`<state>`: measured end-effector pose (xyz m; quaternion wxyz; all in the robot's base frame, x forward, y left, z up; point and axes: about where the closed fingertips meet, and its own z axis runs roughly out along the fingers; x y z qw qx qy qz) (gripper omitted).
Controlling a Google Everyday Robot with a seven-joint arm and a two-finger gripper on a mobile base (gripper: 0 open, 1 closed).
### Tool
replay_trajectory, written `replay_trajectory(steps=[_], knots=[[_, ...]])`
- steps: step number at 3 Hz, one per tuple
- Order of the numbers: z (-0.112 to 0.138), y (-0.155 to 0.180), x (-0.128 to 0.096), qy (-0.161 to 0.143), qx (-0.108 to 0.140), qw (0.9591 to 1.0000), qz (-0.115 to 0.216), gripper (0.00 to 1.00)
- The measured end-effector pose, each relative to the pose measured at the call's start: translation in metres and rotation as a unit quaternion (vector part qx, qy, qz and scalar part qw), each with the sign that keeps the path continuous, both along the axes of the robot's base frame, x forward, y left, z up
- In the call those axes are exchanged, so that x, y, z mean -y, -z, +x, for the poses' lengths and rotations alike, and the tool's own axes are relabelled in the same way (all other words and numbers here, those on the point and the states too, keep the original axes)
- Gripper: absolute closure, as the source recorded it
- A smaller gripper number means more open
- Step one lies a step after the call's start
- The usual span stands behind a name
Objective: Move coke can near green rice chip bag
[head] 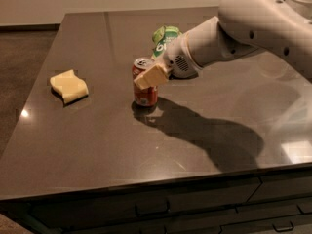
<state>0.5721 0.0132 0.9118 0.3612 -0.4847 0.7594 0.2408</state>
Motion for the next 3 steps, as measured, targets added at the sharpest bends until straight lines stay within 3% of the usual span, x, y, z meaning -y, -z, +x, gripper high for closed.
replay_trajectory(steps=[1,3], knots=[[0.013,0.000,0.018,0.024,0.009,0.9996,0.008,0.84],[0.024,-0.005,0.036,0.046,0.037,0.9982,0.007,0.37]])
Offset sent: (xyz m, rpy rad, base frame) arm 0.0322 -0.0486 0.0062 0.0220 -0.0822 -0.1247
